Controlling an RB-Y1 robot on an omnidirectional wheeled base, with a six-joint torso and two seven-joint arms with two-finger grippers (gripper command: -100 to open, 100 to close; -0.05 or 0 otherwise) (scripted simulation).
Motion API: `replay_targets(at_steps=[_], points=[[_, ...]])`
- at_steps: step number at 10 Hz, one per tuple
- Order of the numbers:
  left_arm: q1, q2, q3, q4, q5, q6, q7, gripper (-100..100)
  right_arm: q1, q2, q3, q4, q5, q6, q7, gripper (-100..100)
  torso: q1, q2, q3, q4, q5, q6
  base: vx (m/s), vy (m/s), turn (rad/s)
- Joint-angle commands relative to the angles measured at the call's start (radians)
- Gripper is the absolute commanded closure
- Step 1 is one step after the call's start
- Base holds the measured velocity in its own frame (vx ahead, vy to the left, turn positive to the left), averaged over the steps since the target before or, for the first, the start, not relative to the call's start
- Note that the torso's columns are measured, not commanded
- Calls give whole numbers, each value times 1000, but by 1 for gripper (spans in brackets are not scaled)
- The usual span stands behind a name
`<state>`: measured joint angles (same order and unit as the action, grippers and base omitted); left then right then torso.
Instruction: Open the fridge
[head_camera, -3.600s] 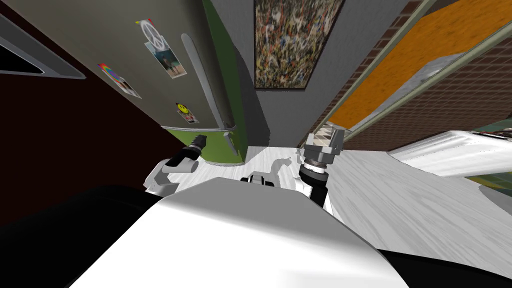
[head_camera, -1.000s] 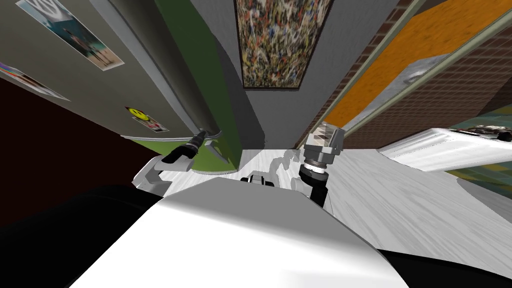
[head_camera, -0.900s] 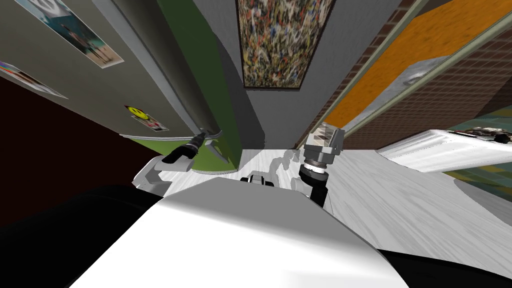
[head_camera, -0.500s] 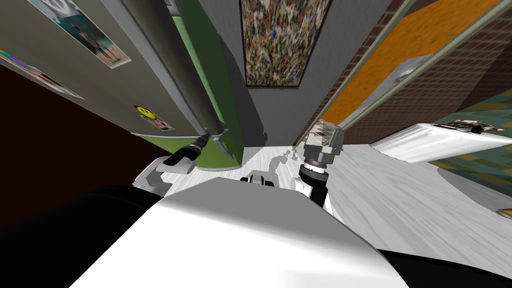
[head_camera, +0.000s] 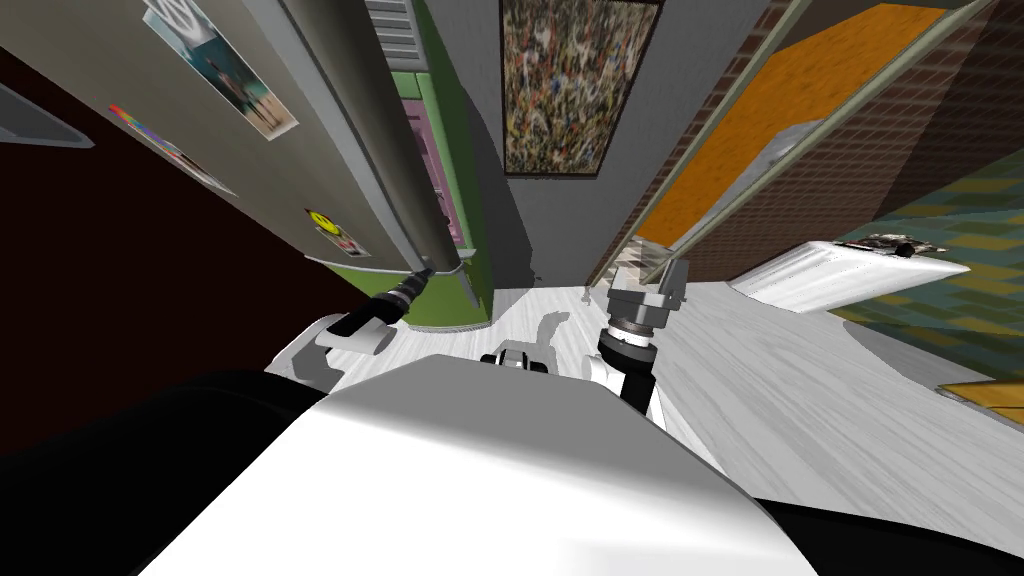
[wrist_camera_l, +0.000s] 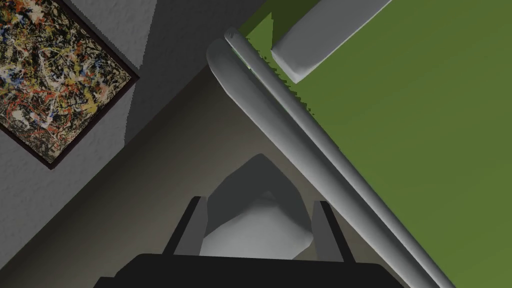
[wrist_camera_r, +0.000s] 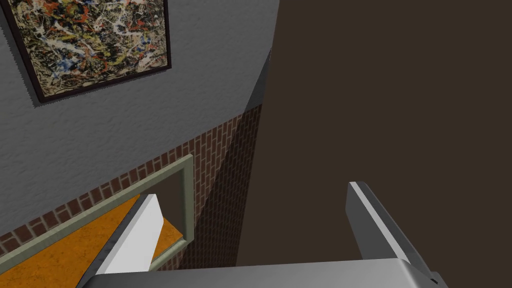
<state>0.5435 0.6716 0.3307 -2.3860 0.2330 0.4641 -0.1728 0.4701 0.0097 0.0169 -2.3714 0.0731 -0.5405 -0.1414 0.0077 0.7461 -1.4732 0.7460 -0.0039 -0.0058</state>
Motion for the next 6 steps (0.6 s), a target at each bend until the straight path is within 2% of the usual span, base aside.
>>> replay_targets(at_steps=[1,3,4,5,6], points=[[29,7,-7,-51,8,-25,-9,100,0,0,0,0,0,0,0,0,-1,-2,0,1,-1,-2,-208,130,-20],[56,21,-38,-101,25,-43,-20,100,0,0,0,0,0,0,0,0,-3,1,1,0,-1,1,-311,215,-35],[56,21,-38,-101,25,-43,-20,100,0,0,0,0,0,0,0,0,-5,4,3,0,0,3,-278,179,-27],[54,19,-50,-87,23,-37,-21,100,0,0,0,0,0,0,0,0,-10,-2,0,0,-1,2,-113,63,-16],[62,34,-69,-96,31,-48,-27,100,0,0,0,0,0,0,0,0,-15,-13,-7,-4,-3,4,-135,146,-56]])
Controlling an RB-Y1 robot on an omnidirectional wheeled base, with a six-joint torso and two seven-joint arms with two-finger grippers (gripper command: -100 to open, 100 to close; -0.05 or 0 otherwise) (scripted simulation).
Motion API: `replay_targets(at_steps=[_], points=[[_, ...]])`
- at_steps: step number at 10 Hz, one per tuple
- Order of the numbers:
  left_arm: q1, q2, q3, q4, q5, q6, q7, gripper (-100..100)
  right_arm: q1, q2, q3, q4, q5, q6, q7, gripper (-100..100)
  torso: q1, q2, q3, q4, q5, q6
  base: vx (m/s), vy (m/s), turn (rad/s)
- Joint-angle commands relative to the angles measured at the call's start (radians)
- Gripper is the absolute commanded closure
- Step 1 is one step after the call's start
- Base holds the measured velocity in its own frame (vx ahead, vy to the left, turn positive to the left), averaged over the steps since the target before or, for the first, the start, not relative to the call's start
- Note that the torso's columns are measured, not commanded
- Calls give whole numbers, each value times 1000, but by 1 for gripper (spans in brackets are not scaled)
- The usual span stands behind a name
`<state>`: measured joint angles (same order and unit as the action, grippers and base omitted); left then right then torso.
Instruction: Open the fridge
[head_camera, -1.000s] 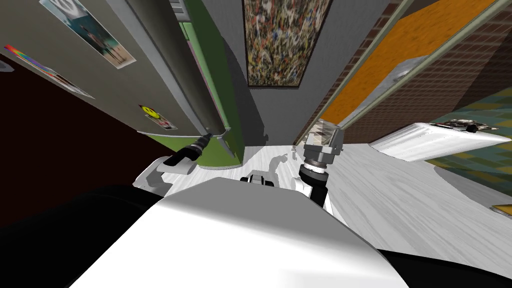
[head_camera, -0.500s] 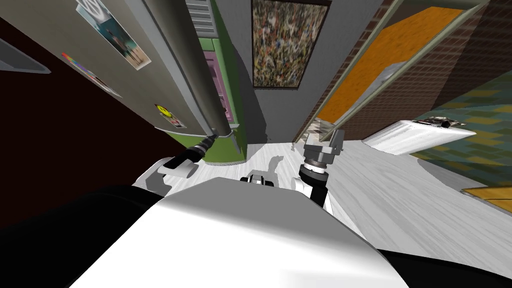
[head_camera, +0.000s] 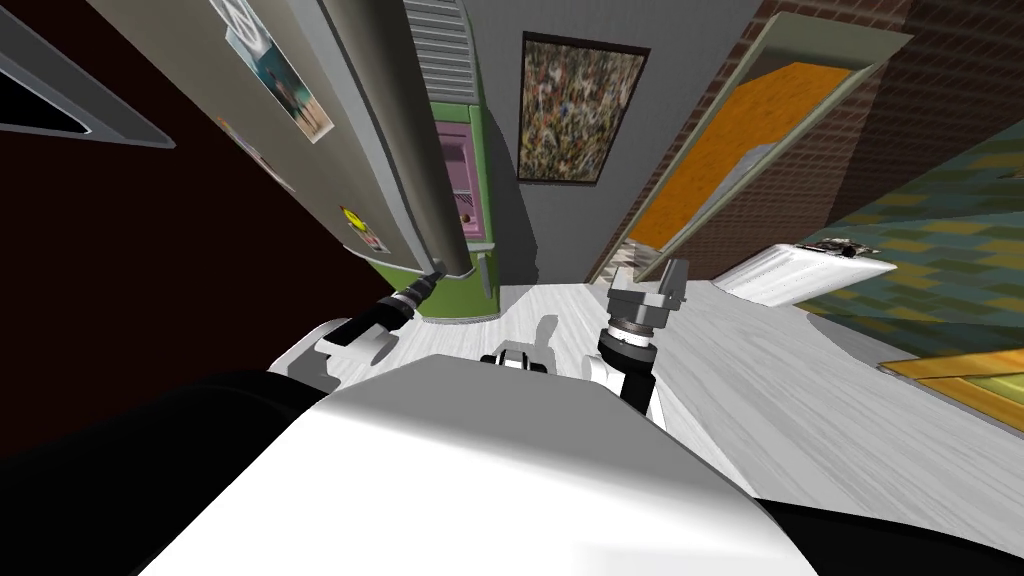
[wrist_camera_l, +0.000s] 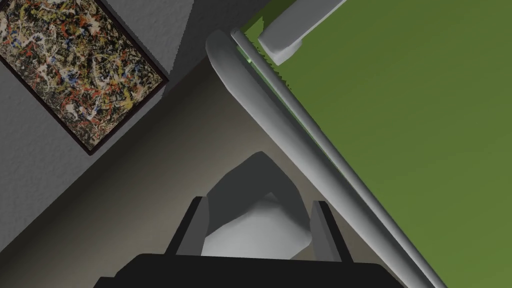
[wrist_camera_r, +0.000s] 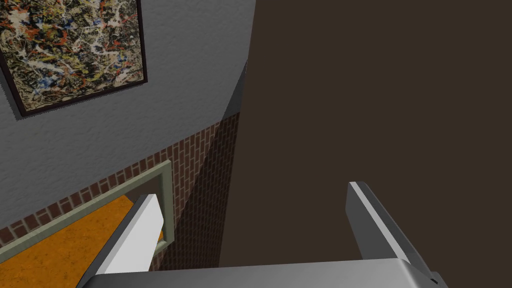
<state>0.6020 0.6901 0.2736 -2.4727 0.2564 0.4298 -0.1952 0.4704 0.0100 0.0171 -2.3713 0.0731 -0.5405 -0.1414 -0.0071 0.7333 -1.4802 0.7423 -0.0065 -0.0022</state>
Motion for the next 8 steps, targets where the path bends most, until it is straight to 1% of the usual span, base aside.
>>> replay_targets(at_steps=[1,2,3,4,5,6,7,8], points=[[8,30,-23,-18,15,-27,-8,100,0,0,0,0,0,0,0,0,5,0,-1,-2,2,3,-227,208,-122],[8,30,-23,-18,15,-27,-8,100,0,0,0,0,0,0,0,0,8,7,4,-1,4,3,-212,193,-73],[12,45,-34,-27,23,-41,-13,100,0,0,0,0,0,0,0,0,9,9,6,1,4,0,-217,182,-67],[12,45,-34,-27,23,-41,-13,100,0,0,0,0,0,0,0,0,9,11,7,1,4,0,-175,149,-37],[16,61,-46,-36,31,-55,-17,100,0,0,0,0,0,0,0,0,9,7,4,1,4,-1,-182,176,-69],[16,61,-46,-36,31,-55,-17,100,0,0,0,0,0,0,0,0,11,6,3,2,3,0,-119,167,-52],[20,76,-57,-45,39,-68,-21,100,0,0,0,0,0,0,0,0,12,3,1,3,2,-2,-140,183,-65],[24,91,-69,-54,46,-82,-25,100,0,0,0,0,0,0,0,0,16,5,2,3,3,-2,-254,200,-99]])
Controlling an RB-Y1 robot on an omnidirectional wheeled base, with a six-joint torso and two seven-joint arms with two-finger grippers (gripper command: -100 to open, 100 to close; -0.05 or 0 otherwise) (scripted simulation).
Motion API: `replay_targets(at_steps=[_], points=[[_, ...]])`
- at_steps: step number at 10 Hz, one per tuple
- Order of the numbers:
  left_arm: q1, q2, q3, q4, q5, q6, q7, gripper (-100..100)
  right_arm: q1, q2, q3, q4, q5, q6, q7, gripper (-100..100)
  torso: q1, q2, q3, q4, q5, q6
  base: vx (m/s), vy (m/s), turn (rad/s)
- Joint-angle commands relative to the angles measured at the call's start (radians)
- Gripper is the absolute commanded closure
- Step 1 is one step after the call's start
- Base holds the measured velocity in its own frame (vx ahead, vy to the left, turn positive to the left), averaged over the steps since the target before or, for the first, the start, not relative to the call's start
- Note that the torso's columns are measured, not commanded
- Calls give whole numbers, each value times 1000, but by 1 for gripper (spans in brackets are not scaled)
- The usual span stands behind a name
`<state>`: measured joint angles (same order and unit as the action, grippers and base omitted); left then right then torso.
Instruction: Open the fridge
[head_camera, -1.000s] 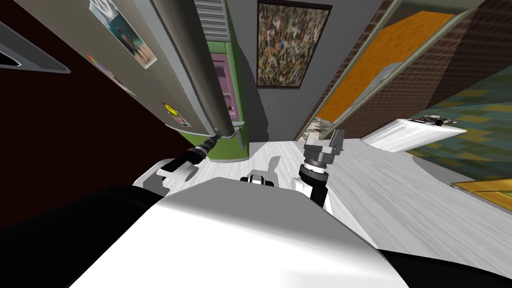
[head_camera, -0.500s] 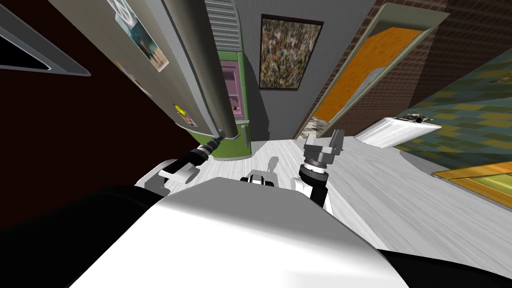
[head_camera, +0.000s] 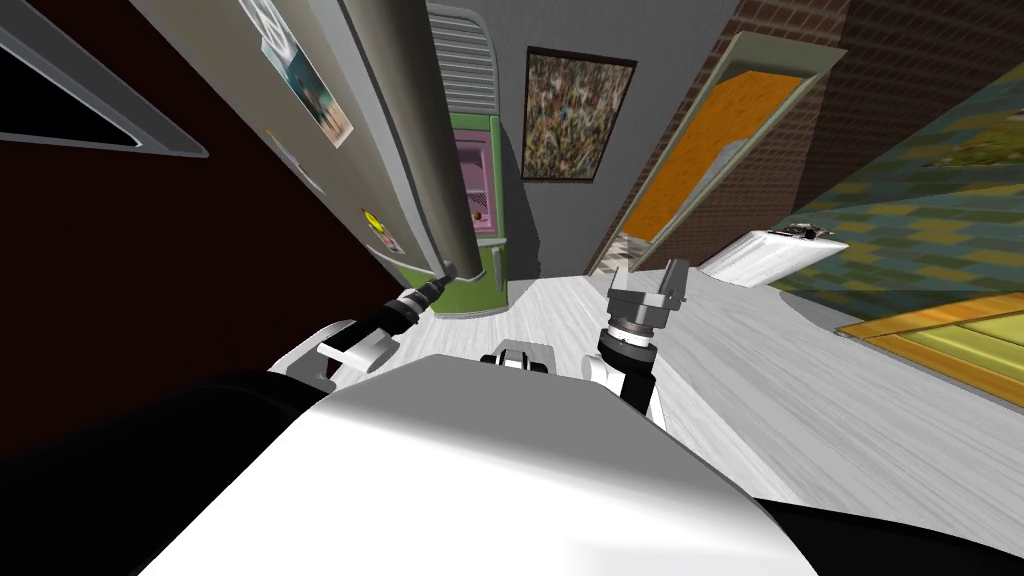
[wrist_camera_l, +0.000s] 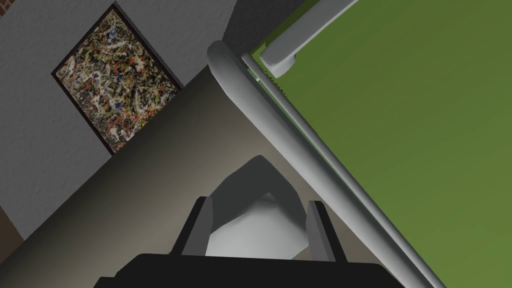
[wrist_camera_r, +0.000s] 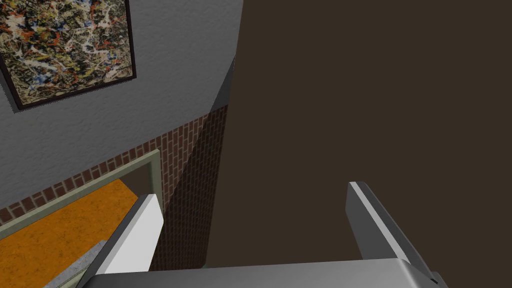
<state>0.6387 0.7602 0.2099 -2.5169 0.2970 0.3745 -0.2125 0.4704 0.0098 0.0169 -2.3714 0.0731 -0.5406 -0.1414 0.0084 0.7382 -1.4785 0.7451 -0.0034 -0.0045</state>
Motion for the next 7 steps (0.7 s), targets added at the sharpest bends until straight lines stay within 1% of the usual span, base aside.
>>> replay_targets(at_steps=[1,2,3,4,5,6,7], points=[[-13,21,-5,-10,6,-26,-8,100,0,0,0,0,0,0,0,0,0,6,5,0,2,1,-213,204,-50],[-9,36,-17,-19,13,-40,-12,100,0,0,0,0,0,0,0,0,0,5,4,2,1,-1,-198,224,-72],[-5,51,-28,-28,21,-54,-16,100,0,0,0,0,0,0,0,0,1,3,2,2,0,-1,-261,180,-90],[-5,51,-28,-28,21,-54,-16,100,0,0,0,0,0,0,0,0,-5,5,4,0,0,1,-226,196,-21],[-1,66,-39,-37,29,-67,-20,100,0,0,0,0,0,0,0,0,-7,4,3,0,-1,2,-164,220,-53],[-1,66,-39,-37,29,-67,-20,100,0,0,0,0,0,0,0,0,-8,1,1,1,-2,3,-135,178,-55],[3,81,-51,-46,37,-81,-25,100,0,0,0,0,0,0,0,0,-7,-2,-2,1,-2,1,-196,211,-63]])
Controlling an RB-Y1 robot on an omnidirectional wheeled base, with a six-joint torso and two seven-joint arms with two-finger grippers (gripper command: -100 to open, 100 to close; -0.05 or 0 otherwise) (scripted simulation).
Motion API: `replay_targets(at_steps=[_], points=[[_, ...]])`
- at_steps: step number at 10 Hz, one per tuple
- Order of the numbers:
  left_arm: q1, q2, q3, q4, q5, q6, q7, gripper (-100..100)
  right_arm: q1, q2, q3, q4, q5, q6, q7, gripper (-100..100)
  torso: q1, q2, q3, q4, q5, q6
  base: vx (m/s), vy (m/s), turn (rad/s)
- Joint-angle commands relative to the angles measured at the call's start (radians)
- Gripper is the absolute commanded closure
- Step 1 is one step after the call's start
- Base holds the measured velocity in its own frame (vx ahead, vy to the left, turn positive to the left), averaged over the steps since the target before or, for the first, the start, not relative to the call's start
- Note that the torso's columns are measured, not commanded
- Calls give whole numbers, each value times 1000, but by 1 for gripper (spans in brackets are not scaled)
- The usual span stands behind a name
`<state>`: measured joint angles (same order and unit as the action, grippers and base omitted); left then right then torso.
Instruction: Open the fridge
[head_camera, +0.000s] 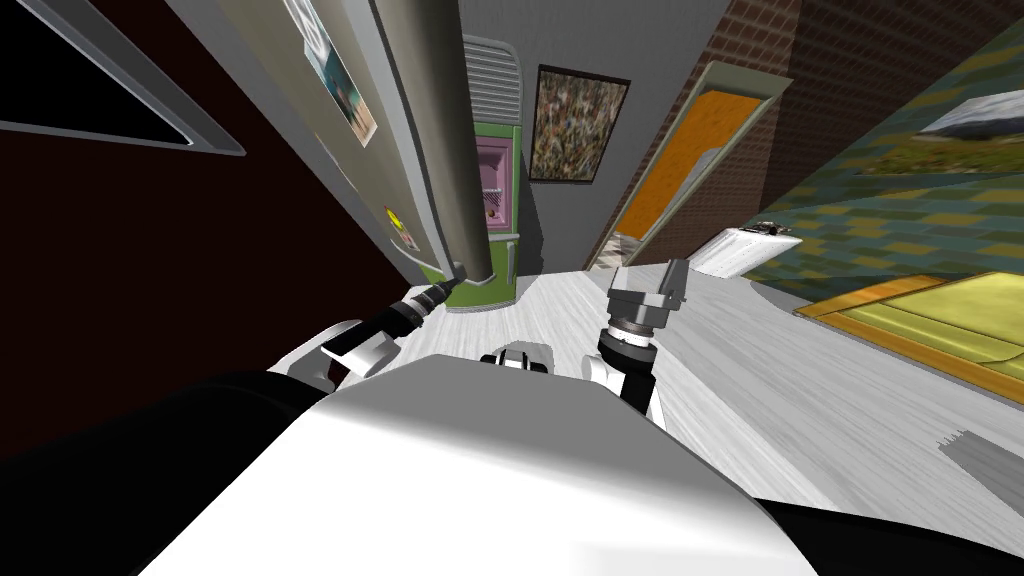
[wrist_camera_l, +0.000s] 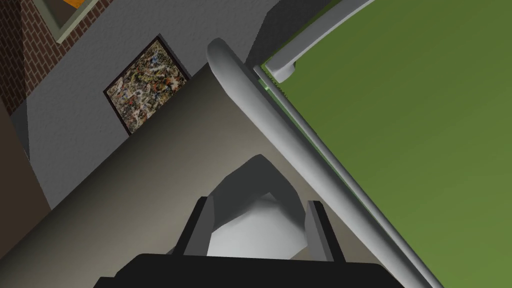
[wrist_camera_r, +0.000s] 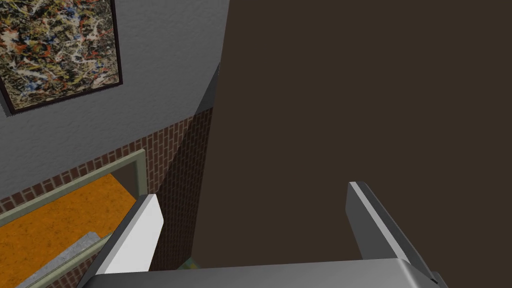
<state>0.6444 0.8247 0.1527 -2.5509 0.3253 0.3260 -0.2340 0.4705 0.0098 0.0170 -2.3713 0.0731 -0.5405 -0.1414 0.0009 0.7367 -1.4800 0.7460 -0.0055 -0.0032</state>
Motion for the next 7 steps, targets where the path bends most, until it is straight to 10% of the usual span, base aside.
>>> replay_targets(at_steps=[1,7], points=[[7,10,-3,-6,6,-11,-2,100,0,0,0,0,0,0,0,0,3,4,3,0,1,0,-107,102,-36],[6,67,-28,-11,30,-66,-11,100,0,0,0,0,0,0,0,0,7,1,2,-3,4,1,-140,177,-88]])
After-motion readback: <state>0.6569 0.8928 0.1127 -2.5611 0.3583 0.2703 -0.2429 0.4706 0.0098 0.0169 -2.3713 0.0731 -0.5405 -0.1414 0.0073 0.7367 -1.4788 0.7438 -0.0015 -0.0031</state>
